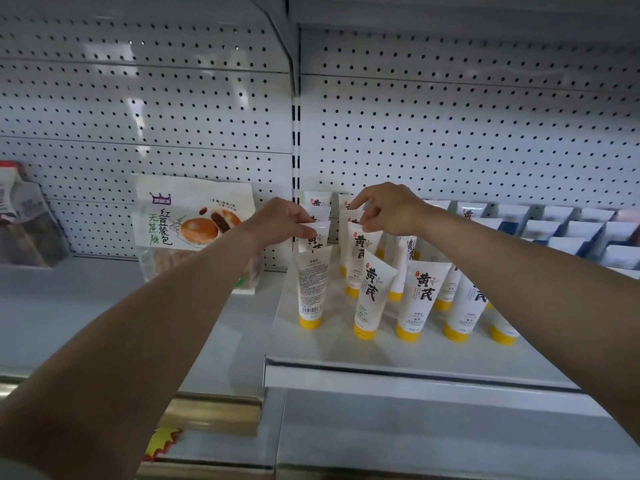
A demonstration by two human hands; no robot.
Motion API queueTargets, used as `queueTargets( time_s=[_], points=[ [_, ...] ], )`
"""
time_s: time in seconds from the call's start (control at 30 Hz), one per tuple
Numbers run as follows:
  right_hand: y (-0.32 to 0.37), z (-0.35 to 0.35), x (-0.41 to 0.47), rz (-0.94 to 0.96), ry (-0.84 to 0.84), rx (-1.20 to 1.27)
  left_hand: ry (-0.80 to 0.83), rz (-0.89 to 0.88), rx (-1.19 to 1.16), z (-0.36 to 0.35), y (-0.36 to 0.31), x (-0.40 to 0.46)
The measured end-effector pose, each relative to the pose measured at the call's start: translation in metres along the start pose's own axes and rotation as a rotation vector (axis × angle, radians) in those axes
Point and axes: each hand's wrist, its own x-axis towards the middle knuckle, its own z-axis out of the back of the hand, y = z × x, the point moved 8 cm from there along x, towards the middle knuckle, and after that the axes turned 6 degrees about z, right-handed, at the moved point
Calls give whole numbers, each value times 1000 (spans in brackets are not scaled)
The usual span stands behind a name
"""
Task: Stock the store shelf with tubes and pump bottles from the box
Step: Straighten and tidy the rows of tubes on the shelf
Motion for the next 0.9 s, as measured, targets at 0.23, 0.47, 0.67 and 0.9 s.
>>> queueTargets(
  time_s=[0.23,0.47,0.67,0.9],
  points=[
    [-2,0,1,7,-1,17,6,5,-7,0,3,4],
    [-2,0,-1,7,-9,30,20,11,-21,0,5,8],
    [-2,0,-2,-14,-18,29,42,12,-32,0,7,8],
    [-1,-1,-3,-27,-24,35,58,-1,-24,-1,6,8]
  ],
)
